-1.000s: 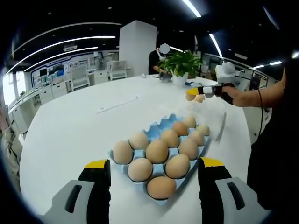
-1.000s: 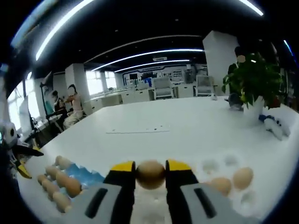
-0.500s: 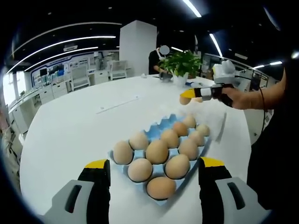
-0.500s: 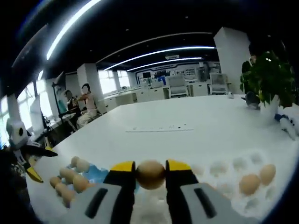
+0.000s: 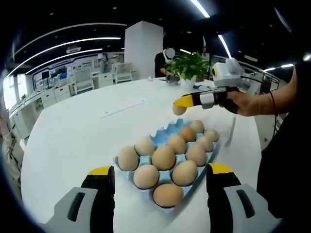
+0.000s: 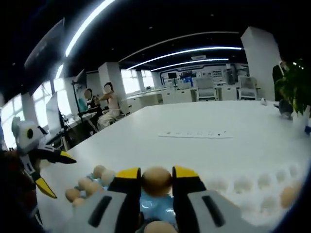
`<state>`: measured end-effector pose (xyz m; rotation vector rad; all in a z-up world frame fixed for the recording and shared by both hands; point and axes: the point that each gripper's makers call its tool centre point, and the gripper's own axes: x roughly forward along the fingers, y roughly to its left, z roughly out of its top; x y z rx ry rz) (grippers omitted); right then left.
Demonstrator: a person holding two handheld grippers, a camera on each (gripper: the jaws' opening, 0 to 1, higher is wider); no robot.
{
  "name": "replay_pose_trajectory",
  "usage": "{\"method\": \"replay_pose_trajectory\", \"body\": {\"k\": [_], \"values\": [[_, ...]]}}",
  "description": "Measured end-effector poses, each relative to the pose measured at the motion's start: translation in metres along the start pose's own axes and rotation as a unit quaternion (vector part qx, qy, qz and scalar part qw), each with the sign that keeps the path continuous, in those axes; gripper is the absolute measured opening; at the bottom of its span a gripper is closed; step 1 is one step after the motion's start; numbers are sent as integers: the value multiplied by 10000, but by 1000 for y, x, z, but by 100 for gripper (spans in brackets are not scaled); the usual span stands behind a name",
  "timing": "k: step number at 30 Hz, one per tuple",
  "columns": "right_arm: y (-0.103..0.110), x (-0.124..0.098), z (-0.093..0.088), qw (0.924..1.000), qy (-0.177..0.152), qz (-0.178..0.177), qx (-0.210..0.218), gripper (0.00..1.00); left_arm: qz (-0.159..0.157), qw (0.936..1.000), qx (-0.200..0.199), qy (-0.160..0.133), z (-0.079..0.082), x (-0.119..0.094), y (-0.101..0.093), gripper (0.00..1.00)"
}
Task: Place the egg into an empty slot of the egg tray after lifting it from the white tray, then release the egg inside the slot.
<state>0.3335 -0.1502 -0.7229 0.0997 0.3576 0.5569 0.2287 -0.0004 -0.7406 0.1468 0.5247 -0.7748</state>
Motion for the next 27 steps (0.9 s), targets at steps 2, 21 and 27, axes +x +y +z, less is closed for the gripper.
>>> {"method": "replay_pose_trajectory", "body": {"k": [2, 21, 27], "values": [[5, 3, 0, 10000, 4, 57, -40, 24, -2, 10000, 3, 2, 0, 0, 0, 77], [47, 31, -21, 9963, 401, 676, -350, 24, 16, 10000, -18, -19, 1, -1, 2, 77], [57, 41, -31, 9942, 557, 828, -407, 24, 25, 10000, -29, -31, 1, -1, 3, 77]]}}
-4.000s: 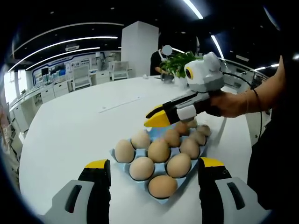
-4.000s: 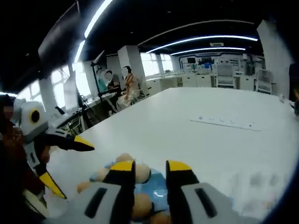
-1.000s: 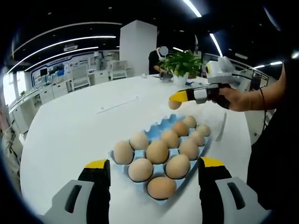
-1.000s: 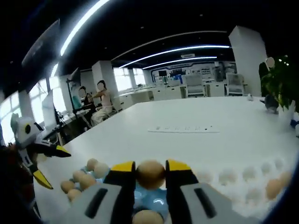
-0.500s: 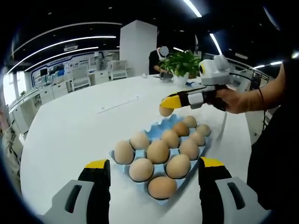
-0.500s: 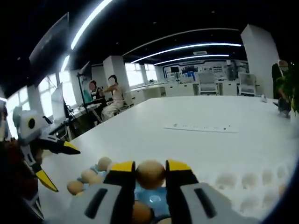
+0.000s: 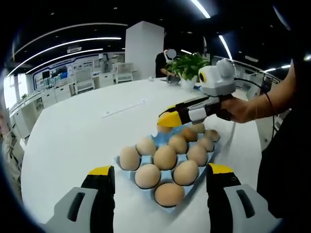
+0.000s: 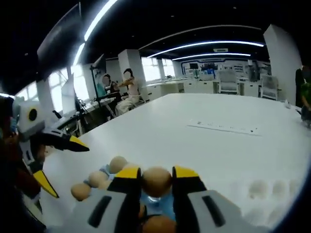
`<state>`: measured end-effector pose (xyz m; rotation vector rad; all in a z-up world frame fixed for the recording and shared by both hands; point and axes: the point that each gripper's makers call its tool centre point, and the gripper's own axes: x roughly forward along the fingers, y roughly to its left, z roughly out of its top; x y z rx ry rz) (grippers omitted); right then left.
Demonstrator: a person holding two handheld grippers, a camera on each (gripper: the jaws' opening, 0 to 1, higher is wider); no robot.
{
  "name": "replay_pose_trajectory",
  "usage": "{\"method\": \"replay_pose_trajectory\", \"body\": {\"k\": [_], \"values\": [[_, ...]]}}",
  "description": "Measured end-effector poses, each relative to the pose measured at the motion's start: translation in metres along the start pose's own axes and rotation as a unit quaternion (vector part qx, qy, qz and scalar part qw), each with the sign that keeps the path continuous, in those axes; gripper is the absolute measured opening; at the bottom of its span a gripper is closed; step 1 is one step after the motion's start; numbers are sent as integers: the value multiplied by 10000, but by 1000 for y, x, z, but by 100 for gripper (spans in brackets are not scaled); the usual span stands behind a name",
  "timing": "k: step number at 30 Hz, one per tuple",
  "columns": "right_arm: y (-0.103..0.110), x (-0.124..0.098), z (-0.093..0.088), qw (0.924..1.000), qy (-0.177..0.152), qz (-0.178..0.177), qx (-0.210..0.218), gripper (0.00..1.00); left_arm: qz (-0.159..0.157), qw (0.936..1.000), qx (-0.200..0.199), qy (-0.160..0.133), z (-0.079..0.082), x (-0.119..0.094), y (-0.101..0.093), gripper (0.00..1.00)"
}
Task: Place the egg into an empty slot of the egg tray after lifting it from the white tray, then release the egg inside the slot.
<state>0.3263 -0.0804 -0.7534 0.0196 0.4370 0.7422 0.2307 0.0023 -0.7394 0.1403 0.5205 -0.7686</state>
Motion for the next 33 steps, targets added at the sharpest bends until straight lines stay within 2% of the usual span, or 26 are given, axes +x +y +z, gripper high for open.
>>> {"method": "replay_pose_trajectory", "body": {"k": [4, 8, 18, 33], "values": [[4, 4, -8, 9998, 168, 87, 98, 24, 15, 10000, -13, 1, -1, 0, 1, 77], [6, 7, -13, 9997, 237, 111, -38, 25, 15, 10000, -47, -5, -2, 0, 2, 77], [9, 13, -20, 9988, 429, 199, 91, 25, 8, 10000, -65, -6, -3, 1, 2, 77], [9, 11, -20, 9985, 434, 247, 210, 25, 11, 10000, -60, -9, -3, 0, 3, 76]]}}
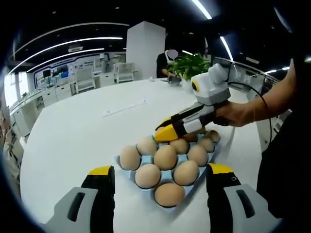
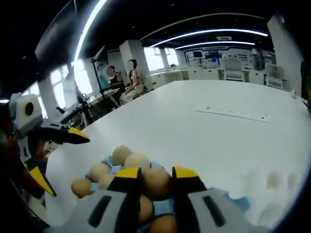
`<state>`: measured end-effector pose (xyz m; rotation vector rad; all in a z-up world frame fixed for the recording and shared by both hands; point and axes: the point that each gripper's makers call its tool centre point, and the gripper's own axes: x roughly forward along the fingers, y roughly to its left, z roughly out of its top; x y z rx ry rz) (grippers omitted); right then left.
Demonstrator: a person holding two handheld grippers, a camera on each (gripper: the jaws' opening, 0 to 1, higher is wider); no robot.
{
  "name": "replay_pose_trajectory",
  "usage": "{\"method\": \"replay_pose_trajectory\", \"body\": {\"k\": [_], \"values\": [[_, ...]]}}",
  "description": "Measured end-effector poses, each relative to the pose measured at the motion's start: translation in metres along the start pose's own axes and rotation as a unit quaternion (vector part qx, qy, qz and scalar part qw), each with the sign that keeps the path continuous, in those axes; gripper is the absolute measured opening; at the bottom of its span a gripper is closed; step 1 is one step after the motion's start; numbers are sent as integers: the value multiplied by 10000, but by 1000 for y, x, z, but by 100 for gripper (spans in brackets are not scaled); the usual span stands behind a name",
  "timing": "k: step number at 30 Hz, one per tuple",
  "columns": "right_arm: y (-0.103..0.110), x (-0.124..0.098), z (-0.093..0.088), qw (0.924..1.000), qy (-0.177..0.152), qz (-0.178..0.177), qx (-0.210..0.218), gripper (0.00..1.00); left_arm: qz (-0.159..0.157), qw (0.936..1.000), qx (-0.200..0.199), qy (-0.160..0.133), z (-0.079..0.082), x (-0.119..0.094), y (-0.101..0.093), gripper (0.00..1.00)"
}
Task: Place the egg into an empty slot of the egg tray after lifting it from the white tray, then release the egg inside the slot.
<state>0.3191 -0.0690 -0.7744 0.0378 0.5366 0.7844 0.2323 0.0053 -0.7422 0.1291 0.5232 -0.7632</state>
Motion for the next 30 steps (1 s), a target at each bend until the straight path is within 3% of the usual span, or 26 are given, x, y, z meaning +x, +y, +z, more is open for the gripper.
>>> {"method": "replay_pose_trajectory", "body": {"k": [6, 9, 17, 19, 25, 30], "values": [[0, -2, 0, 10000, -16, -1, -2, 25, 8, 10000, 6, -2, 0, -1, 0, 76], [-2, -10, 11, 9991, -419, -89, -75, 24, 25, 10000, -19, -36, 1, -1, 1, 77], [-12, -25, 6, 9989, -415, -156, 167, 24, 4, 10000, 8, -24, 3, 1, -2, 77], [-18, -35, 11, 9977, -580, -269, 244, 24, -13, 10000, 7, -36, 4, 1, -4, 77], [-53, -71, 15, 9919, -893, -818, 372, 24, -14, 10000, 16, -38, 4, 2, -6, 77], [-105, -109, 3, 9795, -997, -1626, 642, 24, -38, 10000, 40, -52, 6, 3, -8, 77]]}}
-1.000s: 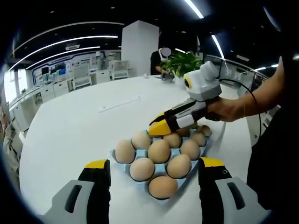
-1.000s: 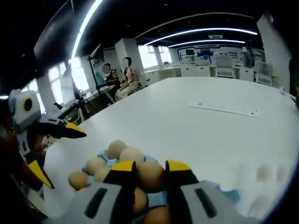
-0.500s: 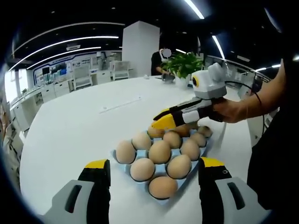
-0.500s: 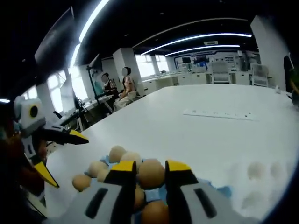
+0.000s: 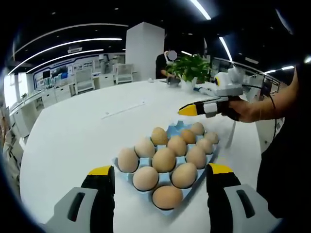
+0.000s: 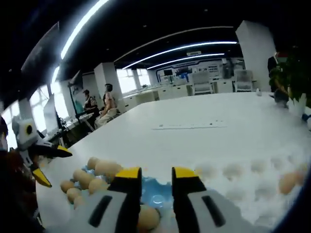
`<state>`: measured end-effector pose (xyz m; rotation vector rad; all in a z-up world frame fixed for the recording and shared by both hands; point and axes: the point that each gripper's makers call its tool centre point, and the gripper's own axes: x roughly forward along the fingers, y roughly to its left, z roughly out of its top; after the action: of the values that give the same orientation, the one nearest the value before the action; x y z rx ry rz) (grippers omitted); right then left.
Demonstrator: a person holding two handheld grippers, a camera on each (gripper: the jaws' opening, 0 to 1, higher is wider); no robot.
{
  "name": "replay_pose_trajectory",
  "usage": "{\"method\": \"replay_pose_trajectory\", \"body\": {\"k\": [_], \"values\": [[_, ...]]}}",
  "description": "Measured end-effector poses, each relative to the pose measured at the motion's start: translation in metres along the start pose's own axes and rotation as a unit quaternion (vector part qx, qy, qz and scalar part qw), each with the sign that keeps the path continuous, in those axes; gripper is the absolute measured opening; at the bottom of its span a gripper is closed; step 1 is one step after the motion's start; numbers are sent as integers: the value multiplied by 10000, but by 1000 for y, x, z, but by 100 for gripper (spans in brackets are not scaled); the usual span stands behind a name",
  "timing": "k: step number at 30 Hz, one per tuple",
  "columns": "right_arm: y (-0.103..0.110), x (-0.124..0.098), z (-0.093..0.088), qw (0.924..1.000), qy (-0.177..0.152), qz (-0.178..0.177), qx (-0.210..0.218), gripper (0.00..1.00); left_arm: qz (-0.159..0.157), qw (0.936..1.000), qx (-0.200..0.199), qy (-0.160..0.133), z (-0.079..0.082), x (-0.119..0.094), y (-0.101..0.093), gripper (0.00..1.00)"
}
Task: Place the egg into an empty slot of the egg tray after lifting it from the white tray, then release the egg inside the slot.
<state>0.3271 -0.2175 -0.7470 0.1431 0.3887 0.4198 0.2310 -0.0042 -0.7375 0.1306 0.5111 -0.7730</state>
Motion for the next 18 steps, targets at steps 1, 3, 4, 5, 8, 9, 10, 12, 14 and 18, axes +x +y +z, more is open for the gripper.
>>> {"method": "replay_pose_trajectory", "body": {"k": [1, 3, 4, 5, 8, 9, 10, 12, 14, 18], "values": [[-8, -3, 0, 10000, -4, -76, 32, 24, -8, 10000, 1, -3, 0, 0, 0, 77], [-20, -9, 1, 9996, -62, -252, 98, 24, -10, 10000, 16, 8, 0, 0, -1, 77], [-35, -17, 3, 9988, -115, -481, 43, 24, -11, 10000, 21, 6, 1, 0, 0, 77], [-49, -24, 5, 9973, -204, -704, 47, 24, -15, 10000, 18, -4, 1, 0, -1, 77], [-82, -42, 12, 9905, -421, -1309, 48, 24, -9, 10000, 32, 0, 2, 0, 0, 77], [-91, -48, 14, 9879, -490, -1468, 50, 24, -12, 10000, 32, 2, 2, 0, 0, 77], [-100, -54, 16, 9851, -552, -1627, 34, 24, -14, 10000, 32, 0, 2, 0, 0, 77], [-122, -66, 16, 9781, -622, -1985, 118, 24, -16, 10000, 34, 1, 2, -1, -1, 77], [-141, -75, 11, 9730, -558, -2222, 278, 24, -23, 10000, 34, 18, 1, -1, -1, 77], [-163, -87, 5, 9647, -573, -2535, 435, 24, -37, 10000, 31, 7, 1, 0, 0, 77]]}}
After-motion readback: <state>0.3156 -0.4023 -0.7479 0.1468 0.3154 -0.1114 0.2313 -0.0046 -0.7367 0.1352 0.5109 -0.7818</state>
